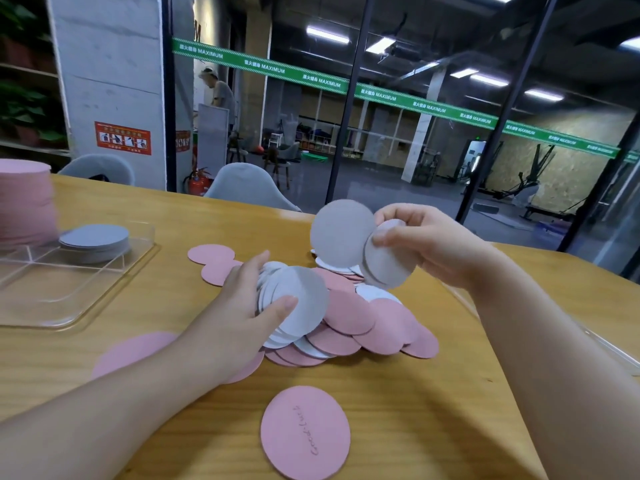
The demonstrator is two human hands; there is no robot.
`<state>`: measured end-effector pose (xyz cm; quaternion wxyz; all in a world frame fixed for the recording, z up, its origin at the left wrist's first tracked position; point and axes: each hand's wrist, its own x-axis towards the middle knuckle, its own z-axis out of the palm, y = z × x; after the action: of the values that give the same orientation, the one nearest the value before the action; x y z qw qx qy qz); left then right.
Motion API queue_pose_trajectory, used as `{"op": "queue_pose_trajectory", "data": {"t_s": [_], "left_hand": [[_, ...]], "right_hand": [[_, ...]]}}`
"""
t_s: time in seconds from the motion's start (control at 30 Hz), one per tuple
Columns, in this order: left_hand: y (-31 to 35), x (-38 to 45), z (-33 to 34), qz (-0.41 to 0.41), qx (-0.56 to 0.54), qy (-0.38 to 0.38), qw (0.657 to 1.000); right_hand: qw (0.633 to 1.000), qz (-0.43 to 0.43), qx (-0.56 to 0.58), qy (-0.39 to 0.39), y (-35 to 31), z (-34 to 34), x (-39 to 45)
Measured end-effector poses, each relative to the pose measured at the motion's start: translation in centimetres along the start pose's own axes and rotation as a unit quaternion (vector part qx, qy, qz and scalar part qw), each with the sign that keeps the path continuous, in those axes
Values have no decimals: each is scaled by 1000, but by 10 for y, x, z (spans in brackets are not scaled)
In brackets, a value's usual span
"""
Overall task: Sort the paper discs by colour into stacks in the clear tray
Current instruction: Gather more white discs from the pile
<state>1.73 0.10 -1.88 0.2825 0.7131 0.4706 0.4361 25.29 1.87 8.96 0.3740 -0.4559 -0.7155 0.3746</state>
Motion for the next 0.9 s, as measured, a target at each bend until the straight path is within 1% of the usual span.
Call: {"op": "queue_pose_trajectory", "data": {"t_s": [0.07,0.1,0.2,0.4,0.47,0.53,0.57,0.6,0.67,0.7,0.73,0.8,0.83,0.87,0.9], "left_hand": [[0,0,-1,-1,-8,-6,1000],[0,0,-1,-2,-7,-8,1000],[3,-1,-1,-2,11,-11,1000],[2,-3,-2,-13,24,-6,1000],[2,-2,-1,-15,29,-4,999],[2,-2,-1,-18,37,-5,999],[2,-2,-1,-18,39,-4,999],[3,-2,-1,-16,41,-3,999],[2,-2,-1,-15,41,-2,999],[2,-2,-1,-16,39,0,999],[2,-2,-2,-16,38,1,999],[2,-3,-2,-14,38,3,999],[2,-3,-2,-12,37,5,999],[1,-2,-1,-9,34,7,999],[1,-2,-1,-8,30,9,999]], "right_hand": [[998,12,-34,-58,-5,6,-2],[995,18,-72,-73,-6,9,-2],[980,38,-186,-65,-7,19,-1],[967,34,-241,-75,-5,41,3],[965,35,-255,-44,-4,40,4],[958,12,-283,38,-3,35,6],[958,-4,-275,75,-3,33,7],[966,-19,-239,95,-4,31,7],[987,-44,-124,88,-7,32,8],[991,-57,-81,88,-9,34,8],[990,-74,-59,104,-10,36,9],[976,-120,-53,172,-11,37,12],[971,-133,-47,194,-12,36,12],[972,-135,-28,190,-14,35,12],[979,-125,0,158,-16,35,10]]}}
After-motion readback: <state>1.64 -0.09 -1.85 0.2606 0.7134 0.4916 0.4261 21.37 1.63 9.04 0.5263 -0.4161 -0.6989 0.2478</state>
